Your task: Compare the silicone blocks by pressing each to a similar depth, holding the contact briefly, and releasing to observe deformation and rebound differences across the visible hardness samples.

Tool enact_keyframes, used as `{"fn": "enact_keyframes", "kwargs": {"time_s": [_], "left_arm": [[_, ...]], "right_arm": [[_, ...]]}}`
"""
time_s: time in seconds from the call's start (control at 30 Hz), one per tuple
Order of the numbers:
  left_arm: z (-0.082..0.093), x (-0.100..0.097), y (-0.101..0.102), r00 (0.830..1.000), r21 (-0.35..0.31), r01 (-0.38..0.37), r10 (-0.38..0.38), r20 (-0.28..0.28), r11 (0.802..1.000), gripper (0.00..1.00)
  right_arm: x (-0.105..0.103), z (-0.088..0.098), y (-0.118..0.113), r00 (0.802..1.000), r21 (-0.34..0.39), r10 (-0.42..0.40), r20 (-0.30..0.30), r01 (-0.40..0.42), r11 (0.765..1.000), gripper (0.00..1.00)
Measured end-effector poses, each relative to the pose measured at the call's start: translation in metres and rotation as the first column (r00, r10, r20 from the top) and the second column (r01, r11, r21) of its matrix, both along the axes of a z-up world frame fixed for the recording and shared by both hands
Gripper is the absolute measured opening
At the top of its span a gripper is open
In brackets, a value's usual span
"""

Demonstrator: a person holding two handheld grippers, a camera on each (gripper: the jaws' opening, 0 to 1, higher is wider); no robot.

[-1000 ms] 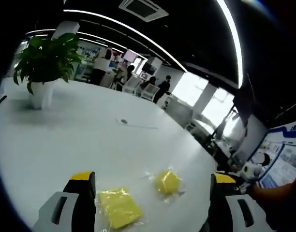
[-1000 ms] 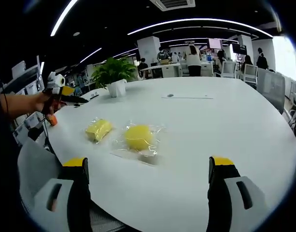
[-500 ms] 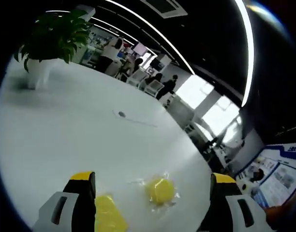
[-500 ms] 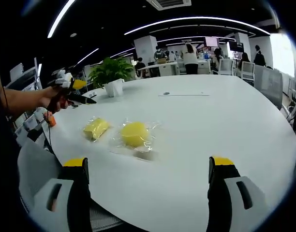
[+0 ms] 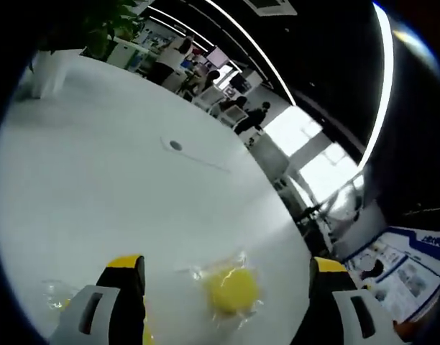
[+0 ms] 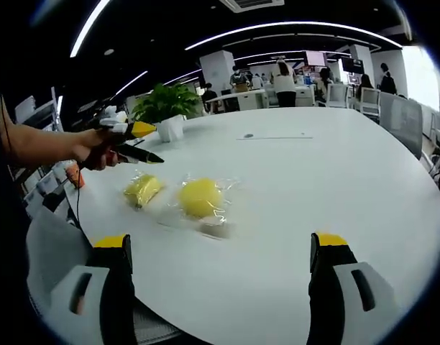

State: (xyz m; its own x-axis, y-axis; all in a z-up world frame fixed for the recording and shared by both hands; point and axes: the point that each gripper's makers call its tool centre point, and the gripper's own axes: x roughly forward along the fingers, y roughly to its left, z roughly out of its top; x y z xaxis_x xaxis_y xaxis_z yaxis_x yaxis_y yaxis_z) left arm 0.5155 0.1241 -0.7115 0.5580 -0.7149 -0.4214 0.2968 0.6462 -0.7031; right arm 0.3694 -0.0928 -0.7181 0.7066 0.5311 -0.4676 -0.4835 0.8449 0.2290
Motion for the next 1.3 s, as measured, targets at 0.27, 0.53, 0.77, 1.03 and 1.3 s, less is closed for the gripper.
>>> {"fn": "enact_keyframes", "kwargs": {"time_s": [0.27,0.53,0.77,1.03,1.3], "left_arm": [[-0.033,0.001,-0.015,0.995,0.013,-0.011,0.012,-0.098,1.000,0.86],[-0.056,0.002,-0.025,0.979,-0.006,-0.040,0.038,-0.198,0.999,0.76],[-0.074,0.002,-0.024,0.948,-0.018,-0.105,0.095,-0.305,0.994,0.46],[-0.081,0.005,-0.029,0.939,-0.037,-0.126,0.107,-0.328,0.991,0.30],[-0.087,0.001,-0.035,0.931,-0.033,-0.112,0.093,-0.352,0.993,0.14]], "right_arm": [[-0.004,-0.005,0.003,1.000,-0.001,0.010,-0.021,-0.010,1.000,0.96],[-0.004,-0.009,0.007,0.999,0.000,0.022,-0.032,-0.022,1.000,0.96],[-0.009,-0.013,0.006,0.999,0.005,0.018,-0.045,-0.018,1.000,0.96],[-0.012,-0.016,0.002,0.998,0.005,0.016,-0.057,-0.016,1.000,0.96],[-0.016,-0.020,0.002,0.997,0.005,0.021,-0.072,-0.021,1.000,0.96]]}}
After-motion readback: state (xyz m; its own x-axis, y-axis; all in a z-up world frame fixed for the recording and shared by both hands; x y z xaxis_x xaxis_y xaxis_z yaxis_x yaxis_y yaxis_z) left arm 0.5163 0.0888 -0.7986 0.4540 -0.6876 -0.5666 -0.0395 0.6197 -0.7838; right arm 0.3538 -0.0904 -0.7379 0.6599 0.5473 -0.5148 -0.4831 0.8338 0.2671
